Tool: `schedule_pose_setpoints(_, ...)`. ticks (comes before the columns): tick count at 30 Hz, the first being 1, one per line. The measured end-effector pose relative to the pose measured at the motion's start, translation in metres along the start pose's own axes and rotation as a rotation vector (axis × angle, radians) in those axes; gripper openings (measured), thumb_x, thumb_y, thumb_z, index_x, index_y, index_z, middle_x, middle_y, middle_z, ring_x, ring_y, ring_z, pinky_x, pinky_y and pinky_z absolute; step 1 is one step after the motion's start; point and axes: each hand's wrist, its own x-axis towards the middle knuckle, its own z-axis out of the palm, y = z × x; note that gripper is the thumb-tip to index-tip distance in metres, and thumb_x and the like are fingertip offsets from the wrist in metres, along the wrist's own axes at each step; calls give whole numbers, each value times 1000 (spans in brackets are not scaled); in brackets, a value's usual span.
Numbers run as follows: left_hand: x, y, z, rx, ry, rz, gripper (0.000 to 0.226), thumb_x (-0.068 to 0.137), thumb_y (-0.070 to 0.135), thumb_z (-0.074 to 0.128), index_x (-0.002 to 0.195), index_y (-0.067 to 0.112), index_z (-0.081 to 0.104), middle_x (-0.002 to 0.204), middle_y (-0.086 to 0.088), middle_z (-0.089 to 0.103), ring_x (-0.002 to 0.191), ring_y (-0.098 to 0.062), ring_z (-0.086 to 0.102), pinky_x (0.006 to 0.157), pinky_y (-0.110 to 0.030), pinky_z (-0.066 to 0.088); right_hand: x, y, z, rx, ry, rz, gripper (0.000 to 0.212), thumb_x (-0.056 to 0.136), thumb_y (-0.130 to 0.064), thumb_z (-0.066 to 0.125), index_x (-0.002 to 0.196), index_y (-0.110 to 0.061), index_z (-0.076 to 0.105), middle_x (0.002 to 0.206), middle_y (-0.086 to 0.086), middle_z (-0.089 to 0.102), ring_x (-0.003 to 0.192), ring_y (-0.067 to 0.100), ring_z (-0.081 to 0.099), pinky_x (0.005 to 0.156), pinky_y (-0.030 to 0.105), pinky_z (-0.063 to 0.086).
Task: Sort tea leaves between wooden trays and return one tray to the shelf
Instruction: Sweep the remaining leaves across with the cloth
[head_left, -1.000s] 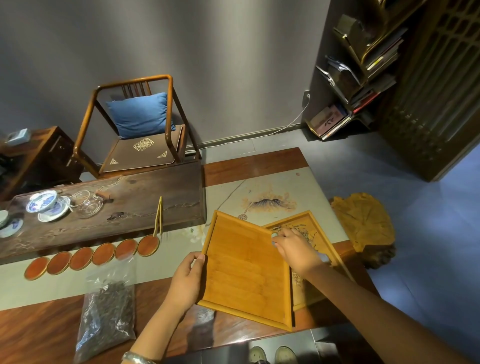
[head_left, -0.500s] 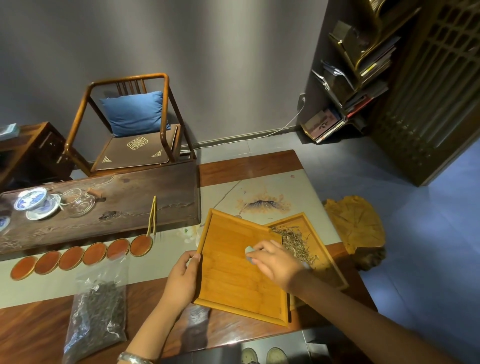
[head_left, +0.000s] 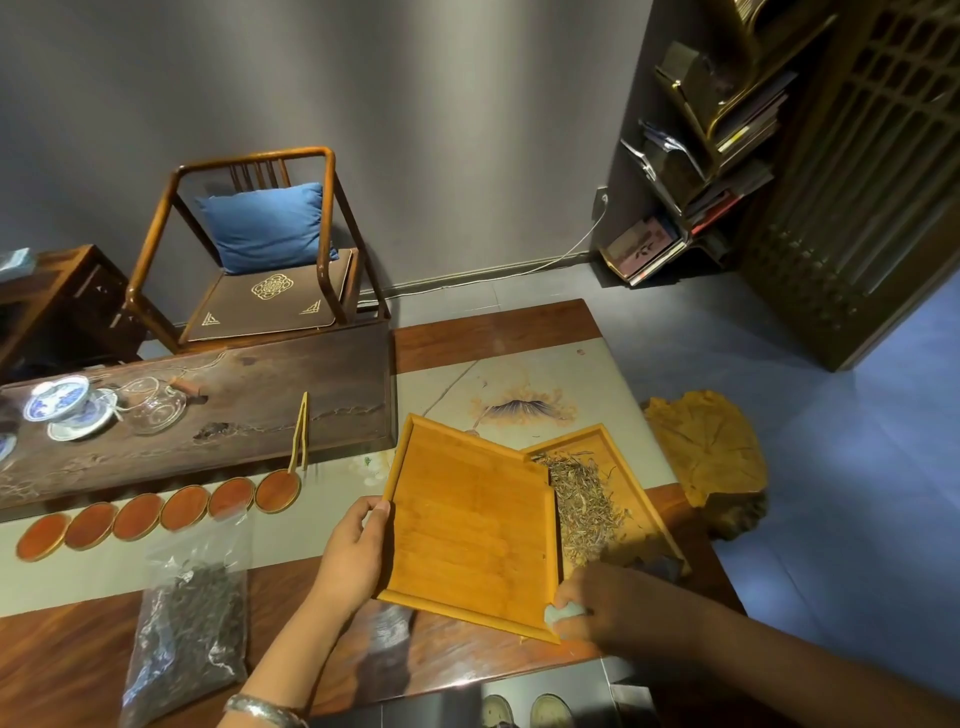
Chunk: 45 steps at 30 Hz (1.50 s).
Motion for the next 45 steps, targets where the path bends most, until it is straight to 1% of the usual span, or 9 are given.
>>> schedule_pose_setpoints(6, -3, 1, 3, 24, -20, 13, 24, 101, 27, 40, 96, 17, 61, 93, -4, 66, 89, -18, 62, 70, -28, 44, 12, 24, 15, -141, -21, 113, 21, 84, -16, 42, 90, -25, 61, 82, -9, 61, 71, 6, 57, 58, 19, 49)
schedule_pose_setpoints(12, -7, -1, -3, 10, -23, -8, 25, 102, 26, 40, 97, 16, 62, 94, -6, 68, 90, -22, 63, 77, -35, 48, 26, 48, 20, -58, -62, 299, 20, 94, -12, 48, 113, -5, 52, 117, 11, 52, 106, 26, 49, 89, 36, 49)
schedule_pose_setpoints(17, -9, -1, -8, 7, 15, -12, 24, 101, 27, 40, 98, 19, 62, 95, -4, 67, 91, -20, 63, 75, -33, 46, 27, 37, 1, 64, 139, 226, 25, 77, -18, 73, 101, -21, 64, 97, 0, 63, 85, 14, 61, 69, 24, 55)
schedule_pose_setpoints(22, -9, 0, -10, 8, 27, -16, 23, 101, 28, 40, 99, 20, 62, 96, -1, 67, 91, -18, 63, 74, -31, 45, 28, 6, 12, -19, -18, -70, 17, 81, -29, 63, 98, -33, 61, 83, -11, 60, 72, 5, 55, 57, 18, 46)
schedule_pose_setpoints(26, -11, 3, -6, 32, -9, 6, 22, 101, 28, 41, 98, 21, 62, 95, -1, 68, 91, -17, 63, 74, -30, 46, 32, 18, 13, -94, -63, 19, 16, 81, -28, 65, 97, -30, 66, 84, -11, 62, 73, 4, 57, 57, 18, 48)
schedule_pose_setpoints(32, -14, 5, -7, 61, -31, 18, 22, 101, 28, 42, 100, 20, 62, 96, -1, 69, 91, -18, 64, 81, -36, 49, 51, 49, 16, -38, -73, 383, 24, 90, -22, 57, 109, -9, 63, 107, 13, 62, 97, 29, 60, 83, 34, 52)
schedule_pose_setpoints(36, -16, 8, -9, 57, -53, 33, 21, 100, 31, 44, 102, 24, 63, 91, -1, 73, 82, -18, 69, 78, -38, 54, 62, 73, 26, 43, -199, 477, 39, 98, -21, 37, 132, -5, 45, 134, 17, 45, 126, 33, 40, 102, 42, 31)
schedule_pose_setpoints(40, -15, 8, -14, 36, -55, 12, 22, 100, 29, 43, 100, 22, 64, 93, 0, 72, 86, -17, 68, 80, -36, 53, 57, 90, 27, 140, -70, 690, 30, 95, -13, 42, 122, -10, 54, 123, 7, 48, 118, 24, 43, 95, 33, 36)
schedule_pose_setpoints(45, -17, -2, -22, -27, -37, -39, 24, 101, 25, 42, 99, 16, 65, 94, -3, 70, 90, -19, 66, 76, -30, 48, 55, 108, 17, 532, 369, 890, 27, 96, -14, 50, 116, -12, 67, 115, 6, 64, 108, 16, 55, 91, 22, 38)
